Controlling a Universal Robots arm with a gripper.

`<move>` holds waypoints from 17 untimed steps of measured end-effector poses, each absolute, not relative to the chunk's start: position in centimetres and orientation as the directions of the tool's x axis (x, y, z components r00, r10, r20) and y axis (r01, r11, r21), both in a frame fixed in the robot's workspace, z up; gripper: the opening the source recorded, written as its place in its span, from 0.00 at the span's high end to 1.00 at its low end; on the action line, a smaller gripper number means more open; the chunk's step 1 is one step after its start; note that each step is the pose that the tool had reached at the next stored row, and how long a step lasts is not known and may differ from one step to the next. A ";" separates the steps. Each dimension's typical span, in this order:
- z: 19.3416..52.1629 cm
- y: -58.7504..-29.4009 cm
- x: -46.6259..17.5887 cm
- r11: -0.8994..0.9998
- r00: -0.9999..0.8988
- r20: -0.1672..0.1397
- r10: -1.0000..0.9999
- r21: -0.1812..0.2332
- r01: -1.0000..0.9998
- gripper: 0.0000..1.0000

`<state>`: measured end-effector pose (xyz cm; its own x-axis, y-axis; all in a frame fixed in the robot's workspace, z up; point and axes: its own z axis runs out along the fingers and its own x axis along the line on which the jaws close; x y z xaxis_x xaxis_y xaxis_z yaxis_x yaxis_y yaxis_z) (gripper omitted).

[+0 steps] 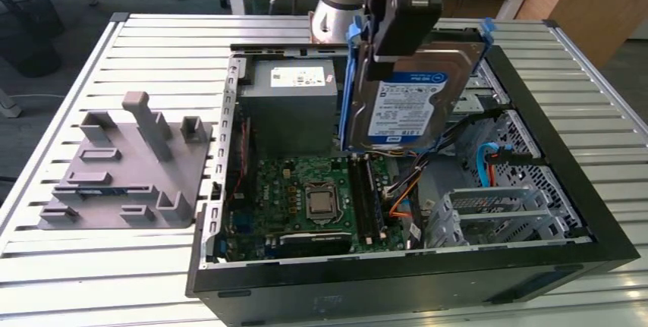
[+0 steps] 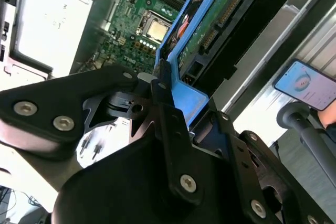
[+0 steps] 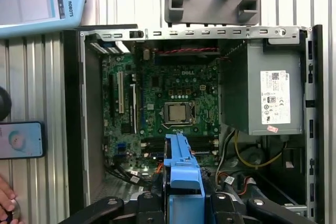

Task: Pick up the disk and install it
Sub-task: 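Insert the disk into the insertion slot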

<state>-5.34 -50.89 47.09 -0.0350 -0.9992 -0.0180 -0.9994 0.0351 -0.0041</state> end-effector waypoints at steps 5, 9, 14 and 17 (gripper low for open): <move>47.1 -52.6 -5.3 0.035 -0.035 -0.017 -0.999 -0.004 -0.999 0.64; 47.1 -53.6 -5.2 0.035 -0.035 -0.016 -0.999 -0.004 -0.999 0.64; 47.0 -54.1 -3.7 0.035 -0.035 -0.016 -0.999 -0.004 -0.999 0.64; 46.9 -54.9 -3.4 0.035 -0.035 -0.016 -0.999 -0.004 -0.999 0.64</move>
